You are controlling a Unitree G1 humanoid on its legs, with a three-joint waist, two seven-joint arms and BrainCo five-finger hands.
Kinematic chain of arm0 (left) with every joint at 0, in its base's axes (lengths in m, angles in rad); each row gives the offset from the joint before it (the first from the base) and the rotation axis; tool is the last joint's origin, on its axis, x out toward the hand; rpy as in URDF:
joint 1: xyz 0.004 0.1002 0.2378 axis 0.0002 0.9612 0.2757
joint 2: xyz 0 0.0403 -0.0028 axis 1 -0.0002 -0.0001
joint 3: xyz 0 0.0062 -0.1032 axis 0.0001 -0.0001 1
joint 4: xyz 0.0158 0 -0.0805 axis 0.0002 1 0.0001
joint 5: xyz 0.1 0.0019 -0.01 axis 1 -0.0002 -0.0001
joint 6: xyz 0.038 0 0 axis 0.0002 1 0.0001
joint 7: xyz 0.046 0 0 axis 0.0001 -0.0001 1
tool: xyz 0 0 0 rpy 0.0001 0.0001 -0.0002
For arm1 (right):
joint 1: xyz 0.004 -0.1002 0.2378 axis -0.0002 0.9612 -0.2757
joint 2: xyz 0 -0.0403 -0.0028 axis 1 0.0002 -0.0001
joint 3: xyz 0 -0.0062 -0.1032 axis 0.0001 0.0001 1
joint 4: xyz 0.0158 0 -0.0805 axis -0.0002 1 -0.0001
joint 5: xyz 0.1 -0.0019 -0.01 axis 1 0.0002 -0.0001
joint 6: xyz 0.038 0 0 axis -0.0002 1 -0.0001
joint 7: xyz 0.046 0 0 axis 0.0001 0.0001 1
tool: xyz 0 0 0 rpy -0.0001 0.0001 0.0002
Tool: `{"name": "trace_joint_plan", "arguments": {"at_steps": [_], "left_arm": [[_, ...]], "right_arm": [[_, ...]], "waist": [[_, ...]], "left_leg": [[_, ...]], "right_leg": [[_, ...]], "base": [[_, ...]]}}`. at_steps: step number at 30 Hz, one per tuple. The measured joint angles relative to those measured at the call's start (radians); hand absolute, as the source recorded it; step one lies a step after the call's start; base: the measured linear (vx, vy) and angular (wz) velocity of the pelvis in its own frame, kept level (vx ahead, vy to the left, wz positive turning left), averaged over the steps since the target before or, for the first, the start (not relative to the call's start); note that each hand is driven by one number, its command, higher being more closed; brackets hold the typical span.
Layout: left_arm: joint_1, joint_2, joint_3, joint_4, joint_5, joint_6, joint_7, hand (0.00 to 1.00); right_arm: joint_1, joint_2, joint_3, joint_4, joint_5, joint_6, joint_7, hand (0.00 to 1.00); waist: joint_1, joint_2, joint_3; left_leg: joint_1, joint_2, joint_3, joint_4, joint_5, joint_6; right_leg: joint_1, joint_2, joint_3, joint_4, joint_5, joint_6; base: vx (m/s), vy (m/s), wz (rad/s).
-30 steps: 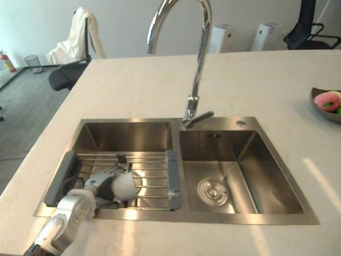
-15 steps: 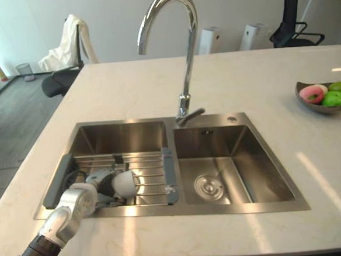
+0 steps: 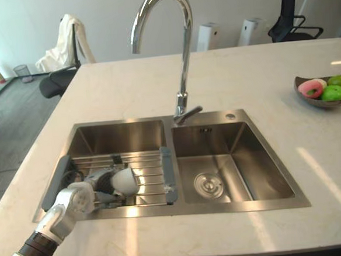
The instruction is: Walk over to the sink, pick up the cup, carry it to the dishwasher, place the cup inside the dishwasher, then close the dishwasher door
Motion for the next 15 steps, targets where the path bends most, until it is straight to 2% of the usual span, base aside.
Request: {"name": "trace_joint_plan", "arguments": {"at_steps": [4, 9, 13, 15], "left_arm": [[0.014, 0.000, 0.000, 0.008, -0.137, -0.029, 0.080, 1.00], [0.037, 0.000, 0.022, 0.005, -0.260, -0.089, 0.173, 1.00], [0.043, -0.001, 0.064, -0.045, -0.457, -0.106, 0.249, 1.00], [0.049, -0.030, 0.148, -0.115, -0.629, -0.129, 0.330, 1.00]], "right_arm": [[0.000, 0.004, -0.001, 0.001, 0.000, -0.015, -0.002, 0.00], [0.000, 0.013, -0.002, 0.002, 0.006, -0.042, -0.003, 0.00], [-0.003, 0.018, -0.002, 0.003, 0.012, -0.048, -0.004, 0.00], [0.000, 0.026, -0.020, 0.005, 0.015, -0.056, -0.004, 0.00]], "waist": [[0.000, -0.006, 0.005], [0.001, -0.013, 0.023], [0.010, -0.034, 0.040], [0.020, -0.044, 0.050]], "left_leg": [[-0.004, -0.003, -0.007, 0.000, -0.001, 0.001], [-0.004, -0.003, -0.008, 0.000, 0.000, 0.001], [-0.003, -0.003, -0.009, 0.000, 0.000, 0.001], [0.006, -0.006, -0.011, 0.000, 0.000, 0.001]], "right_leg": [[0.006, -0.002, -0.016, -0.002, 0.001, -0.003], [0.010, -0.002, -0.022, -0.007, 0.001, -0.003], [0.012, -0.003, -0.024, -0.007, 0.001, -0.003], [0.024, -0.006, -0.027, -0.008, 0.001, -0.003]], "base": [[0.04, -0.013, 0.07], [0.02, -0.010, 0.02], [-0.02, -0.004, 0.00], [-0.01, -0.002, 0.02]]}}
